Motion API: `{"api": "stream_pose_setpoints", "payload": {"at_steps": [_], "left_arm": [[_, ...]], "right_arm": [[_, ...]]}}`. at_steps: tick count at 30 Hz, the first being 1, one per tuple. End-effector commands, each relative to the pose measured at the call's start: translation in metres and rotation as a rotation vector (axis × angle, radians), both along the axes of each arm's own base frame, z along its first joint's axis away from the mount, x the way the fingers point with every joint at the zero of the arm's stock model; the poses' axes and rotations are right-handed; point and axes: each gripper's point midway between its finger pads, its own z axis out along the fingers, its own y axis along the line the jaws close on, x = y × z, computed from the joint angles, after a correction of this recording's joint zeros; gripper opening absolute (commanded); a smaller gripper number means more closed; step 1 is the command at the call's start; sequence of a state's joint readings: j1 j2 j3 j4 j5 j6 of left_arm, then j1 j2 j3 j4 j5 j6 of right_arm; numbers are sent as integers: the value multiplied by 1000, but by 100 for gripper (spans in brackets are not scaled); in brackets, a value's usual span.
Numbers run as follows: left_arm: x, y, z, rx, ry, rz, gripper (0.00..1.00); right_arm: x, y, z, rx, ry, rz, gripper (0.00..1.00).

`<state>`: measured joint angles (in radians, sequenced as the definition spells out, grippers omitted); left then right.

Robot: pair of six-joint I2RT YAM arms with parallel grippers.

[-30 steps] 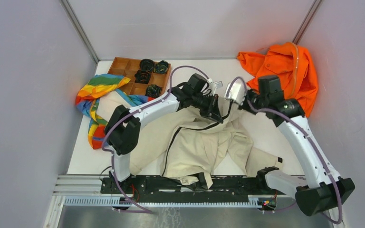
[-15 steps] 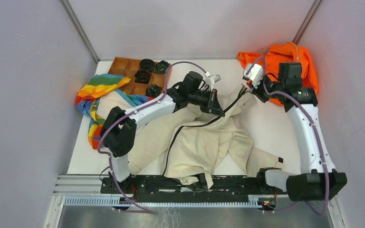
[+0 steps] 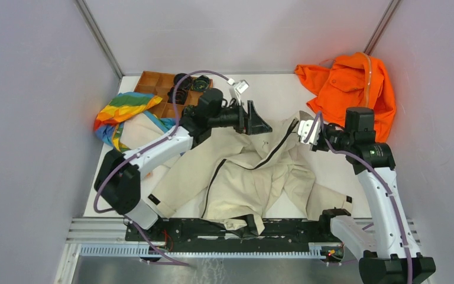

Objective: Zip up the jacket
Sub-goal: Zip the zipper on the jacket.

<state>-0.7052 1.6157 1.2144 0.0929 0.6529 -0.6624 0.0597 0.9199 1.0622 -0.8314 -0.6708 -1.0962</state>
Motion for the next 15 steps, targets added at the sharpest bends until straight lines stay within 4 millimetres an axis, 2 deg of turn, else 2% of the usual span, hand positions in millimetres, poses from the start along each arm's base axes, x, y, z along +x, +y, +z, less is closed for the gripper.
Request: {"api": "stream_pose_setpoints", "payload": {"at_steps": [1, 3, 6, 11, 15], "left_arm": [[15, 1, 78, -214, -219, 58, 89], [17, -6, 84, -217, -209, 27, 89], [21, -21, 79, -179, -171, -26, 89], [16, -49, 58, -77, -137, -95, 87], [14, -63, 40, 3, -102, -126, 80]], "right_arm": [[-5, 20, 18, 10, -148, 173, 0], [-6, 23, 21, 16, -168, 191, 0], [-6, 25, 23, 18, -191, 205, 0], [-7, 25, 24, 19, -195, 207, 0], [-8, 26, 26, 21, -201, 206, 0]]}}
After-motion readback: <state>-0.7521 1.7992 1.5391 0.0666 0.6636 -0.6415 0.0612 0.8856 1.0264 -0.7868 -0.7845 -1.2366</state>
